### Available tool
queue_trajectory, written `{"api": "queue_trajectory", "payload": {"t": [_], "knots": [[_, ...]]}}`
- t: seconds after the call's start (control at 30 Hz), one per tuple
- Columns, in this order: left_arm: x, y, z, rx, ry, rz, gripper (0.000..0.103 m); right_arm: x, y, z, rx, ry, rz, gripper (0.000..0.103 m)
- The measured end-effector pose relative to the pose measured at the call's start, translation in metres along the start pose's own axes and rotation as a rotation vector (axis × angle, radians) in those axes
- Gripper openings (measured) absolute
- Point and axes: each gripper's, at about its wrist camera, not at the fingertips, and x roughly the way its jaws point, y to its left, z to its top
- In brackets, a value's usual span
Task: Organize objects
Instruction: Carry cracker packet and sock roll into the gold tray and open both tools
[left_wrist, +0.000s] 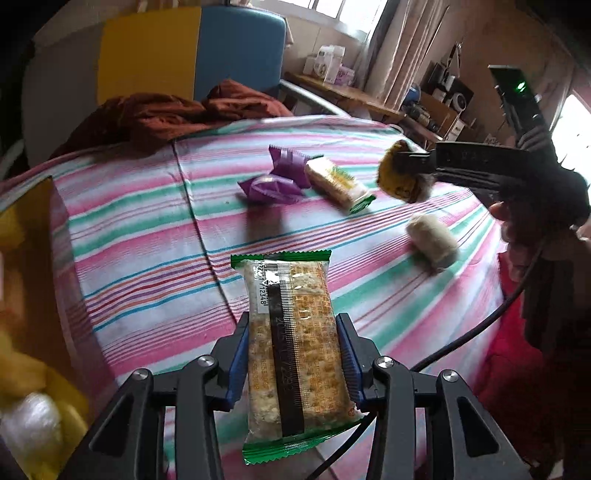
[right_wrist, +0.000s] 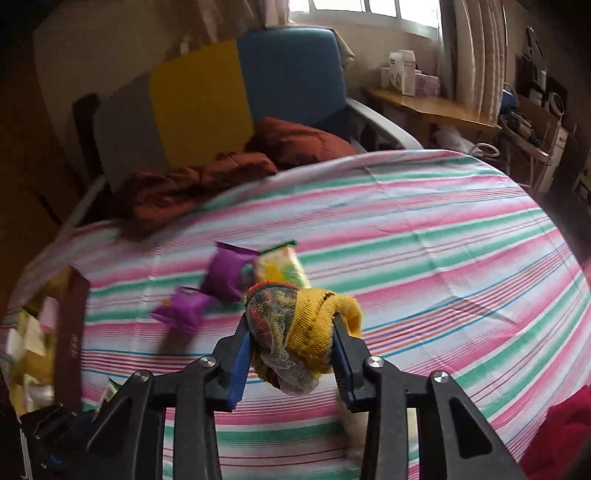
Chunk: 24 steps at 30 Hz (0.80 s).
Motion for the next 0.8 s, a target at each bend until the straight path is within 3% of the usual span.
{"api": "queue_trajectory", "payload": {"t": [0.37, 0.8], "knots": [[-0.084, 0.023, -0.007, -0.048, -0.124, 0.025, 0.044, -0.024, 0.086, -0.018, -0.102, -0.001, 0.156, 0.038], [-0.164, 0.11, -0.049, -0.256, -0.24, 0.173, 0.044, -0.044, 0.198, -0.042, -0.252, 0.024, 0.324, 0.038]]}}
